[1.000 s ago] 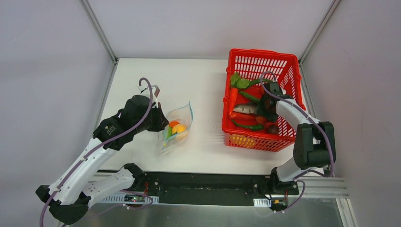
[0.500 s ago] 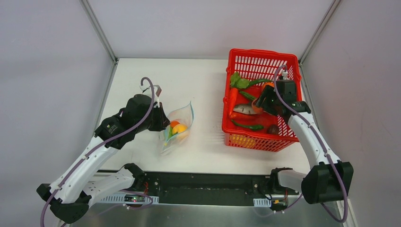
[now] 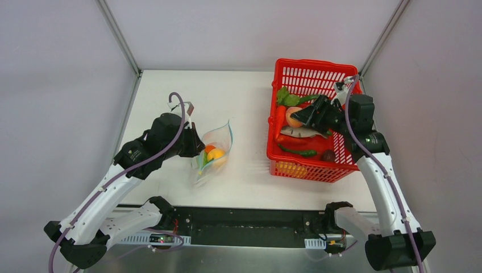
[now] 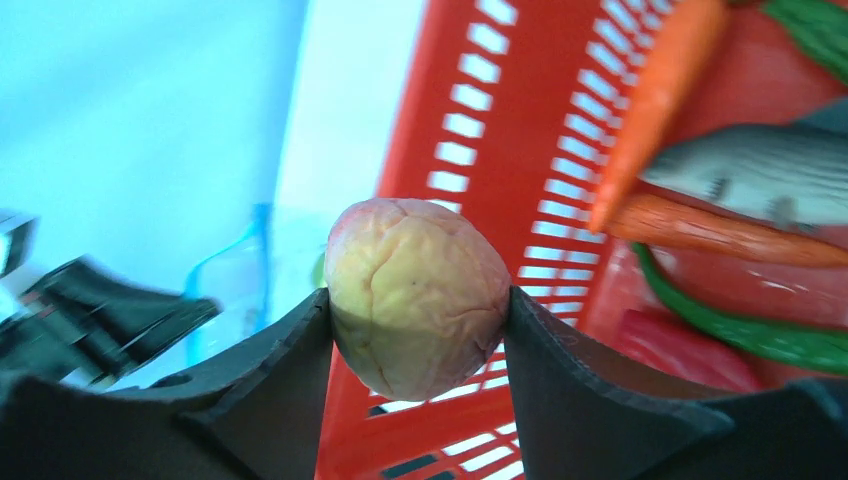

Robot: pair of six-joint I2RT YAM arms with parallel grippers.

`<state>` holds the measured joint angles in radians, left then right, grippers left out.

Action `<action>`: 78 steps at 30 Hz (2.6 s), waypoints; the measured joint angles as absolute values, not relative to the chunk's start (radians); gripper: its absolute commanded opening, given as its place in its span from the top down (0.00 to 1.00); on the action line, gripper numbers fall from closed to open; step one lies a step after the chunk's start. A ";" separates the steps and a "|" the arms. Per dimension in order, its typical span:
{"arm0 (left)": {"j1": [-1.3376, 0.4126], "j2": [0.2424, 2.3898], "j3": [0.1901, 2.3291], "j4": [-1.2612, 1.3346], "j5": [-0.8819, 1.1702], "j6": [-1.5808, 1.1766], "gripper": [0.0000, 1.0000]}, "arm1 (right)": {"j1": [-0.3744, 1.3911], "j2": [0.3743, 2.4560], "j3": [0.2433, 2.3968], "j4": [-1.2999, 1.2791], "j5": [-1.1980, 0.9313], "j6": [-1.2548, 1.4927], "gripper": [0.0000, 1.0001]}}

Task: Place the food in the zip-top bag and seal the zipper

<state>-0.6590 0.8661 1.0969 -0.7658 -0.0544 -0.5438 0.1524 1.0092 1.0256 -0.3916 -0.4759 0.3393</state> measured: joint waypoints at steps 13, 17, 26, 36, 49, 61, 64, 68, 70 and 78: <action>-0.659 0.863 1.087 -0.749 -0.036 -0.562 1.00 | 0.448 1.017 1.096 -0.288 -0.660 0.389 0.60; -0.659 0.863 1.085 -0.737 -0.026 -0.567 1.00 | 0.578 1.093 1.147 -0.289 -0.619 0.376 0.60; -0.659 0.863 1.078 -0.730 -0.009 -0.577 1.00 | 0.848 1.287 1.296 -0.323 -0.387 0.305 0.57; -0.659 0.854 1.078 -0.731 -0.009 -0.581 1.00 | 1.004 1.460 1.391 -0.369 -0.135 0.225 0.46; -0.659 0.831 1.077 -0.730 -0.017 -0.585 1.00 | 1.009 1.487 1.411 -0.399 -0.245 0.173 0.23; -0.659 0.810 1.066 -0.731 -0.058 -0.585 1.00 | 1.011 1.426 1.397 -0.382 -0.242 0.176 0.28; -0.659 0.806 1.063 -0.731 -0.066 -0.587 1.00 | 1.010 1.354 1.370 -0.379 -0.150 0.192 0.29; -0.659 0.802 1.063 -0.731 -0.076 -0.588 1.00 | 1.007 1.287 1.361 -0.391 -0.012 0.217 0.29; -0.659 0.802 1.062 -0.731 -0.081 -0.589 1.00 | 1.003 1.273 1.361 -0.408 0.039 0.228 0.29; -0.659 0.795 1.055 -0.731 -0.088 -0.593 1.00 | 0.998 1.329 1.366 -0.477 0.068 0.252 0.35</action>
<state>-0.6590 0.7948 1.0554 -0.7307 -0.0875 -0.5926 0.9981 1.3293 1.3659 -0.4774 0.0681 0.2516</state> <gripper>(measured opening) 0.009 0.683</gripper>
